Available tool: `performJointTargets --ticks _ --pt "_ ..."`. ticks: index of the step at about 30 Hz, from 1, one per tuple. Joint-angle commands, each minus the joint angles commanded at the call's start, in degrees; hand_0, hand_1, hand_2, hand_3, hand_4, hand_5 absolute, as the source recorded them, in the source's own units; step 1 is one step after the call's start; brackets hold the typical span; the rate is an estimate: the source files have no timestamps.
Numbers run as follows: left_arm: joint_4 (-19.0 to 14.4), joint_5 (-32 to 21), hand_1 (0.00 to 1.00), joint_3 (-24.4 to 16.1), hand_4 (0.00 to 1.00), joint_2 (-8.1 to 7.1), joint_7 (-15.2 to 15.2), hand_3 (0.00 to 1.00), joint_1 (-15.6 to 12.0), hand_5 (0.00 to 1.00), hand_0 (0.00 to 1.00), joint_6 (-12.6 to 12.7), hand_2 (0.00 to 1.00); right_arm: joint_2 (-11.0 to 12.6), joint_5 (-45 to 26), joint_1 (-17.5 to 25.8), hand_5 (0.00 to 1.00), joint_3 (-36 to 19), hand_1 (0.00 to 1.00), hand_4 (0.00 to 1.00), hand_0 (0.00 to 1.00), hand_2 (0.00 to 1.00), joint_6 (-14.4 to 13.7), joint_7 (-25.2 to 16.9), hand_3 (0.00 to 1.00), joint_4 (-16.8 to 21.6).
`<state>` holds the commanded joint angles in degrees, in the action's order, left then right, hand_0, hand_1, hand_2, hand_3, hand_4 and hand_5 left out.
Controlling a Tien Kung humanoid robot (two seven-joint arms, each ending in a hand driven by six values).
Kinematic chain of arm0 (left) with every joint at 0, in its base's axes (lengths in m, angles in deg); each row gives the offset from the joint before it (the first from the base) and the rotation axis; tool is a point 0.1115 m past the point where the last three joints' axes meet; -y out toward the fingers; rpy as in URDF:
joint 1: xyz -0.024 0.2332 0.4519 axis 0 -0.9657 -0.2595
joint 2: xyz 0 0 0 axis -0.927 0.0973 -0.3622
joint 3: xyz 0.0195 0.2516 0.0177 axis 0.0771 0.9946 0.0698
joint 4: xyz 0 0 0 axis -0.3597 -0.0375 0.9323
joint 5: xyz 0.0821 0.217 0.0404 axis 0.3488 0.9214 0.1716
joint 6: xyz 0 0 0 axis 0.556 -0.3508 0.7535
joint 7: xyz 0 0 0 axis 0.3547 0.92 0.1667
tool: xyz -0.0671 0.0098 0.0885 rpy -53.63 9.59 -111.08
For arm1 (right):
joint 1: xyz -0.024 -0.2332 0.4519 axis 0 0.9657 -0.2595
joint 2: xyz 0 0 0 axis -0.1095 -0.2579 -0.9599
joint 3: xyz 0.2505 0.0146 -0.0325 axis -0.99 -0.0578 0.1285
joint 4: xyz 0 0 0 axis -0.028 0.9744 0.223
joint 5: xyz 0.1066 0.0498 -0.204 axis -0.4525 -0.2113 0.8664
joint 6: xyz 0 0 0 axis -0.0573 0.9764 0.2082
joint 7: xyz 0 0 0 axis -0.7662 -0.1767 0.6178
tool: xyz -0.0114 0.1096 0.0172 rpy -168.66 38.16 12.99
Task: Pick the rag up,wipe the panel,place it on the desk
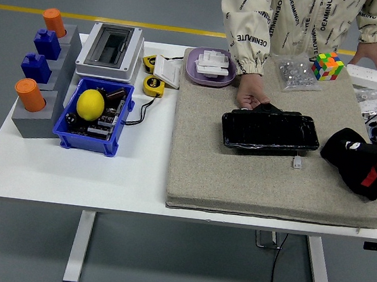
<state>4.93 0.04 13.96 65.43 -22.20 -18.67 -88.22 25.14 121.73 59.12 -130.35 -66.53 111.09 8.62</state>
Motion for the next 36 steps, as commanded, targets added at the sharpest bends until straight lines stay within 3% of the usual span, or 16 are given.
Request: performJointTargets --ticks 12,36 --pt "-0.02 -0.31 0.637 0.62 0.634 -0.11 -0.01 0.560 -0.16 0.443 0.603 -0.01 0.635 -2.49 0.78 0.59 0.726 -0.79 0.689 0.998 0.709 0.772 -0.26 -0.26 0.776 -1.75" --pt "0.12 -0.64 0.637 0.96 0.633 0.11 -0.06 0.560 -0.04 0.441 0.603 -0.03 0.636 -3.78 0.12 -0.63 0.724 -0.50 0.687 0.998 0.710 0.770 -1.94 -1.83 0.771 -6.34"
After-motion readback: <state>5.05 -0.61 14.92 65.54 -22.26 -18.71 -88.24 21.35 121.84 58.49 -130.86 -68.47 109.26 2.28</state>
